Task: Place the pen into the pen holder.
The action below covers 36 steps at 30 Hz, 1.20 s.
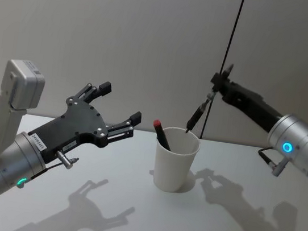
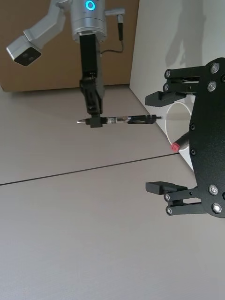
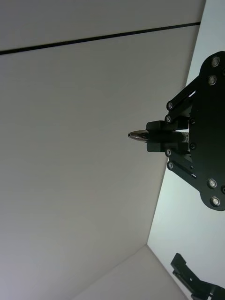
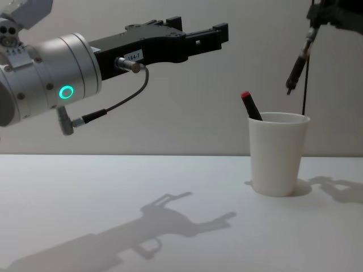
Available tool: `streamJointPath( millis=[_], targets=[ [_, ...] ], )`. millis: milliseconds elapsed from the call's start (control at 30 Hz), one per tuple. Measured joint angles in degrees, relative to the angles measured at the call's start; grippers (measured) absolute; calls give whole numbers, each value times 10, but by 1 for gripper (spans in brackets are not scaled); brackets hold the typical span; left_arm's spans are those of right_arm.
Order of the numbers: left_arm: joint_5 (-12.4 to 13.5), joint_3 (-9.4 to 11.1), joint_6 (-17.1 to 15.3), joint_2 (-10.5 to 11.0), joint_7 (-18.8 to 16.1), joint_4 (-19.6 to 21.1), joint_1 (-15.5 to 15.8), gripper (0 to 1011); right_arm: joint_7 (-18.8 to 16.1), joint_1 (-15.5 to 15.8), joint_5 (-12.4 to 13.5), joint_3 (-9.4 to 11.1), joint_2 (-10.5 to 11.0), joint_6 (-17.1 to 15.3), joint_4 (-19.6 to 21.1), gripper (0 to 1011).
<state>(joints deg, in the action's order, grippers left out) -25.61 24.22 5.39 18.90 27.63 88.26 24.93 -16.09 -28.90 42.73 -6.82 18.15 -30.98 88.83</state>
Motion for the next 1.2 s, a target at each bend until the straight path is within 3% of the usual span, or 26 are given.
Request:
streamJointPath(
  millis=[633, 1033, 1200],
  targets=[
    [0, 0, 0, 0, 0, 0, 0, 1002, -14, -9, -58, -65, 8, 68, -47, 134],
    [0, 0, 0, 0, 0, 0, 0, 1001, -12, -16, -78, -86, 11, 90, -65, 134],
    [0, 0, 0, 0, 0, 0, 0, 1002, -11, -17, -82, -90, 12, 94, -69, 242]
  ],
)
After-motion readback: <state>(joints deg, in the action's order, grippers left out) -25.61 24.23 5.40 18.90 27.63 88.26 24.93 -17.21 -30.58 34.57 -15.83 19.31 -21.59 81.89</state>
